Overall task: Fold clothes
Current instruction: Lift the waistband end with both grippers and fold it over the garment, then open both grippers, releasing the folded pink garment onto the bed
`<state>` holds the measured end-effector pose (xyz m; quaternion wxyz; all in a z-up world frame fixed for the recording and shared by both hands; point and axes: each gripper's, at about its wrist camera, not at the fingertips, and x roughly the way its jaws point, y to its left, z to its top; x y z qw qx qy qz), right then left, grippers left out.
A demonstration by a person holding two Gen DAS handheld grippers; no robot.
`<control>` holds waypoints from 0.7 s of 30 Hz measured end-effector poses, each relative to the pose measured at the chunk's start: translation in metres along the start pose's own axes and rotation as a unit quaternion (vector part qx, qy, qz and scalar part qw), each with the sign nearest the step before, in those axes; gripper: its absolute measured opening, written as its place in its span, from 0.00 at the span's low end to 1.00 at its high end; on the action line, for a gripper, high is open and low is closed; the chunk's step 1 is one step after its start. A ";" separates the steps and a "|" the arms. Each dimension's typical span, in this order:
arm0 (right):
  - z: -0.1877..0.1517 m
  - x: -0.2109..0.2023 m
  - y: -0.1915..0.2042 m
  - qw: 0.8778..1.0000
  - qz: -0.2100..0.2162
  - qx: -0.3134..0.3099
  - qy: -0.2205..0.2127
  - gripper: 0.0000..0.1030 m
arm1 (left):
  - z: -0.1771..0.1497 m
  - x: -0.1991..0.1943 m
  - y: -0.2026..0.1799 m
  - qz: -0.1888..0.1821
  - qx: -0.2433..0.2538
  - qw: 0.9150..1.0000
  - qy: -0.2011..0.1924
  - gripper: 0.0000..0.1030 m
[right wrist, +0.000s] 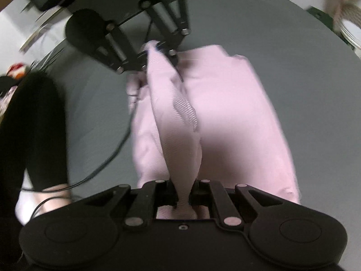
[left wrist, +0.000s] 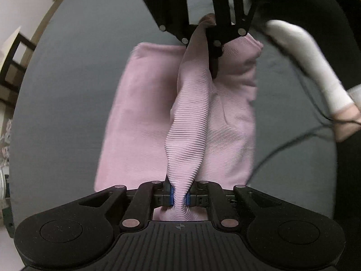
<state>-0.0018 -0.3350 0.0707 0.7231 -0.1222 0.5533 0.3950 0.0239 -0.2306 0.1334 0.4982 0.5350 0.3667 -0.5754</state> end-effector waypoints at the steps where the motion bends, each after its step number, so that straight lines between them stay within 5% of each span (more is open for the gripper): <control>1: -0.001 0.001 -0.011 1.000 0.005 0.013 -0.006 0.08 | 0.002 0.006 0.007 0.000 -0.005 1.000 0.002 0.07; 8: -0.012 0.014 -0.068 0.992 0.043 0.103 -0.056 0.09 | -0.004 0.033 0.042 -0.001 -0.063 0.998 -0.001 0.08; 12: -0.058 0.009 -0.059 0.983 0.063 0.146 -0.088 0.16 | -0.017 0.035 0.056 0.016 -0.129 0.991 -0.024 0.31; 14: -0.055 0.005 -0.070 0.978 0.073 0.166 -0.103 0.20 | -0.025 0.031 0.060 0.028 -0.157 0.986 -0.039 0.44; 21: -0.069 -0.025 -0.104 0.955 0.070 0.239 -0.163 0.43 | -0.065 0.009 0.057 0.096 -0.266 0.955 -0.085 0.47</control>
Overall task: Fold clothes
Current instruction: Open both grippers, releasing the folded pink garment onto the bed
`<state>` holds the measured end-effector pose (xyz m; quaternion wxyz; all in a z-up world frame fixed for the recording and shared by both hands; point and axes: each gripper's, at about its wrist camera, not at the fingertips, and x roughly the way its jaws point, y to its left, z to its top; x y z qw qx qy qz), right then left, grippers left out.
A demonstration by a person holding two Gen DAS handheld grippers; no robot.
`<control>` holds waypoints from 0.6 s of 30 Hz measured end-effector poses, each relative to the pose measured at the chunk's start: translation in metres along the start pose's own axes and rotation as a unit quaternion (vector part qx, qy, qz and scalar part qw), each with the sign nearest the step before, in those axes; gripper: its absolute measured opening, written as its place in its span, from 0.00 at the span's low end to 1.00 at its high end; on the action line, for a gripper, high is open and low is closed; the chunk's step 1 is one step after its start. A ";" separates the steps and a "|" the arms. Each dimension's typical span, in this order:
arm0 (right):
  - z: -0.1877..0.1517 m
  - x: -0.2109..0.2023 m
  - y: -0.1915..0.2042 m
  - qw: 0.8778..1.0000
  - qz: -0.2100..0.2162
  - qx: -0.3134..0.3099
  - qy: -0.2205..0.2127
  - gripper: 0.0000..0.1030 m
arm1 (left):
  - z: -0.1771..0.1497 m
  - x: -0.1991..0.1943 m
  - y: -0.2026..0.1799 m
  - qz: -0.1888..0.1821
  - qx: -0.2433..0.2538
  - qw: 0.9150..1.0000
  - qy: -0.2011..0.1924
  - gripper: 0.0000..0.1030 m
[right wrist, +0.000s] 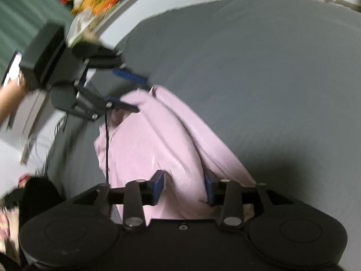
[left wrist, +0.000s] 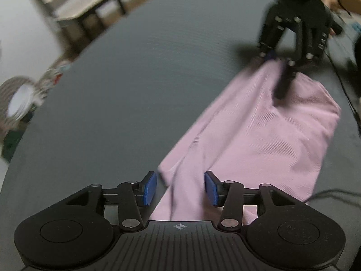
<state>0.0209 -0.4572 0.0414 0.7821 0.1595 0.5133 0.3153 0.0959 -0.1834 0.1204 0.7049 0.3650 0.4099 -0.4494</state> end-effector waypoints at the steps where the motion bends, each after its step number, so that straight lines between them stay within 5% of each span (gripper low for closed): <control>1: -0.003 -0.002 -0.002 1.000 -0.005 0.011 -0.013 0.46 | -0.008 -0.006 0.000 0.012 -0.029 0.999 -0.017 0.47; 3: -0.010 -0.003 -0.006 0.999 -0.018 0.029 -0.034 0.48 | -0.030 -0.027 0.007 0.031 -0.102 0.992 -0.067 0.47; 5: -0.019 -0.001 -0.005 0.998 -0.022 0.041 -0.044 0.47 | -0.060 -0.047 0.009 0.051 -0.185 0.973 -0.125 0.47; 6: -0.024 -0.001 -0.003 0.998 -0.021 0.046 -0.049 0.47 | -0.076 -0.057 0.012 0.058 -0.227 0.960 -0.150 0.47; 10: -0.044 0.008 0.000 0.991 -0.028 0.089 -0.092 0.47 | -0.157 -0.083 -0.006 0.039 -0.398 0.885 -0.240 0.47; 11: -0.047 0.008 -0.002 0.990 -0.030 0.101 -0.098 0.47 | -0.170 -0.088 -0.015 0.033 -0.420 0.873 -0.246 0.49; 14: -0.051 0.016 0.002 0.988 -0.047 0.104 -0.101 0.46 | -0.186 -0.097 -0.050 0.071 -0.439 0.870 -0.212 0.50; 17: -0.049 0.018 0.010 0.989 -0.068 0.094 -0.096 0.45 | -0.186 -0.105 -0.075 0.142 -0.414 0.884 -0.164 0.50; 18: -0.048 0.018 0.012 0.988 -0.073 0.092 -0.095 0.45 | -0.189 -0.104 -0.077 0.137 -0.414 0.885 -0.165 0.50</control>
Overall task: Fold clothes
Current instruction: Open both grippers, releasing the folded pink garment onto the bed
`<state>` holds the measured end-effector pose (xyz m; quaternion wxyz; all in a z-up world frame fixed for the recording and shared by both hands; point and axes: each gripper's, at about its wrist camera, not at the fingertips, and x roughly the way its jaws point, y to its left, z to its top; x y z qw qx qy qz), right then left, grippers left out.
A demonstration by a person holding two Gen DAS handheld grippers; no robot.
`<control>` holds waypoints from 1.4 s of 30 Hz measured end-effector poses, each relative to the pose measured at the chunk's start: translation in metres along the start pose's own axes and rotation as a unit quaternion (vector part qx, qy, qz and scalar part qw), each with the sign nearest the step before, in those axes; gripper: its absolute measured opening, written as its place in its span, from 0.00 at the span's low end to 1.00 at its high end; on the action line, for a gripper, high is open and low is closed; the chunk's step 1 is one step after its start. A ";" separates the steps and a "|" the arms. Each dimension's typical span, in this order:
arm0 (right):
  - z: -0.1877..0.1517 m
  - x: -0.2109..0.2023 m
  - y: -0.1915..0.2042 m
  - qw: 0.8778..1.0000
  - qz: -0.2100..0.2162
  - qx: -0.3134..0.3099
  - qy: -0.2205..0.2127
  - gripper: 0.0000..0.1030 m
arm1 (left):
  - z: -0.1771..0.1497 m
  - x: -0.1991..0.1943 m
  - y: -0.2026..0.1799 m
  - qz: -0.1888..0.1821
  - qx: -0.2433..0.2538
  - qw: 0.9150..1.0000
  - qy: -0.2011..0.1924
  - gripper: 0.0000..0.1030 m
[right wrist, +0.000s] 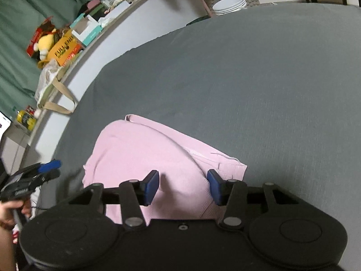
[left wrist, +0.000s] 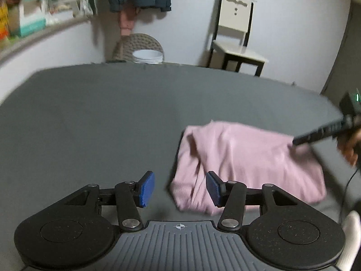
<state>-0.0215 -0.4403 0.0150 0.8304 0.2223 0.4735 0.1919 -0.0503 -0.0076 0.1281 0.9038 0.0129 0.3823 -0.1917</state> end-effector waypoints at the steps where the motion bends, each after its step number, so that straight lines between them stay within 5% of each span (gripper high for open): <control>1: 0.001 0.000 0.002 1.000 -0.004 -0.001 -0.001 0.45 | -0.003 -0.001 0.000 -0.005 -0.001 1.000 0.002 0.50; 7: 0.003 -0.001 0.006 0.999 -0.027 0.011 -0.013 0.45 | -0.002 0.024 -0.008 -0.075 0.018 0.997 0.000 0.51; 11: 0.000 -0.005 0.006 0.998 -0.038 0.033 -0.026 0.46 | 0.009 0.049 -0.027 -0.075 0.014 0.997 -0.007 0.51; 17: -0.006 -0.013 0.013 0.996 -0.069 0.038 -0.043 0.46 | -0.005 0.056 0.005 -0.162 -0.103 0.980 -0.049 0.51; 24: -0.009 -0.009 0.023 0.992 -0.097 0.051 -0.057 0.47 | -0.014 0.067 0.025 -0.155 -0.181 0.968 -0.076 0.50; 31: -0.002 -0.007 0.016 0.994 -0.081 0.058 -0.044 0.50 | -0.008 0.070 0.014 -0.170 -0.153 0.968 -0.102 0.50; 37: -0.001 -0.007 0.003 0.993 -0.052 0.097 -0.047 0.51 | 0.005 0.081 0.029 -0.173 -0.178 0.963 -0.107 0.50; 42: -0.003 -0.006 0.000 0.993 -0.043 0.103 -0.045 0.51 | 0.000 0.090 0.039 -0.201 -0.222 0.948 -0.110 0.50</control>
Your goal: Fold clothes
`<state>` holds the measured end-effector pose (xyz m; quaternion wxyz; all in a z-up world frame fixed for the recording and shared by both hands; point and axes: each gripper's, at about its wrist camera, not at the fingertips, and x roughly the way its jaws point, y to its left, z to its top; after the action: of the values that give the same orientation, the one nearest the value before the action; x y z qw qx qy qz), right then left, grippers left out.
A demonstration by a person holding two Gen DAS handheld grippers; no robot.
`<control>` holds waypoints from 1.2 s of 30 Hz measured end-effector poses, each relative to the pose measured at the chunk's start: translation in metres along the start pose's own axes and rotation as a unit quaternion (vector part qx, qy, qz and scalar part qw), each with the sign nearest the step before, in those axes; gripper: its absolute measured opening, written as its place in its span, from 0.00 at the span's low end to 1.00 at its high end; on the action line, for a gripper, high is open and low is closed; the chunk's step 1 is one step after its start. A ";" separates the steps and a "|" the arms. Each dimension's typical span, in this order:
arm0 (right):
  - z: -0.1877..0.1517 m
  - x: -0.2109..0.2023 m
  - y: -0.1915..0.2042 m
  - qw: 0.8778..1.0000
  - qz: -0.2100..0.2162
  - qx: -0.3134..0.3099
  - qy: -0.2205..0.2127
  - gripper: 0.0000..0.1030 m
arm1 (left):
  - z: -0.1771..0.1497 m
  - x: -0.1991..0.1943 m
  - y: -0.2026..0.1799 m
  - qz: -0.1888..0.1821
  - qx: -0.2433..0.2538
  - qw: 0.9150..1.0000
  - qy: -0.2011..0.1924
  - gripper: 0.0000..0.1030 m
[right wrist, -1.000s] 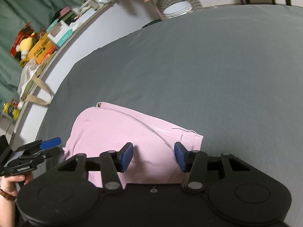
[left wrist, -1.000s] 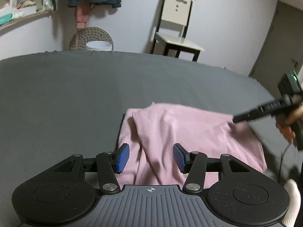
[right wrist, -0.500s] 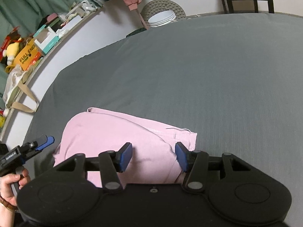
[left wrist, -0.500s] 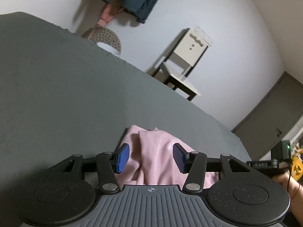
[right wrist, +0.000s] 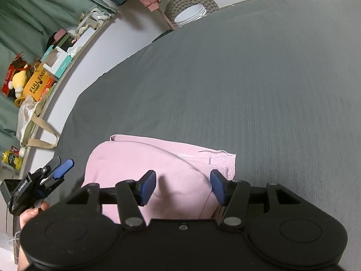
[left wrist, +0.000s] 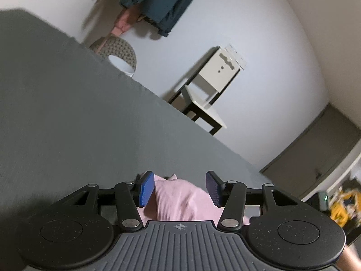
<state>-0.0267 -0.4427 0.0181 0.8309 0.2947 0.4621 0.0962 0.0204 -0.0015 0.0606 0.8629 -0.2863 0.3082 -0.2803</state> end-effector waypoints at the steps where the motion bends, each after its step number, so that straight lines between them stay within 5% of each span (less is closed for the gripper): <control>1: 0.000 0.000 0.000 1.000 0.001 0.000 0.001 0.51 | -0.001 0.002 0.002 -0.003 -0.010 1.000 0.000 0.50; 7: 0.001 0.003 -0.001 1.000 0.005 0.005 0.000 0.52 | -0.002 0.012 -0.003 0.004 -0.001 1.000 0.027 0.50; 16: 0.000 -0.009 0.001 1.000 0.001 -0.005 -0.011 0.51 | -0.005 0.031 -0.012 0.032 0.025 0.997 0.062 0.13; 19: -0.001 -0.007 0.000 1.000 -0.008 -0.013 -0.002 0.42 | -0.004 0.036 -0.010 0.039 0.025 0.997 0.062 0.00; 23: -0.002 -0.005 0.004 0.999 -0.028 -0.039 -0.003 0.11 | -0.001 0.039 -0.017 0.033 0.040 0.998 0.046 0.00; 27: -0.001 -0.007 0.008 0.998 -0.030 -0.057 -0.012 0.09 | 0.009 0.041 -0.028 0.044 0.069 0.996 0.031 0.00; 33: -0.001 -0.006 0.003 0.998 -0.028 -0.048 0.001 0.11 | 0.017 0.026 -0.026 0.076 0.046 0.994 0.068 0.00; 36: 0.001 -0.006 0.001 0.999 -0.026 -0.044 0.003 0.11 | 0.021 0.022 -0.024 0.073 0.032 0.995 0.066 0.25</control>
<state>-0.0292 -0.4443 0.0231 0.8439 0.2453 0.4675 0.0956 0.0422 -0.0258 0.0819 0.8675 -0.2157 0.3756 -0.2446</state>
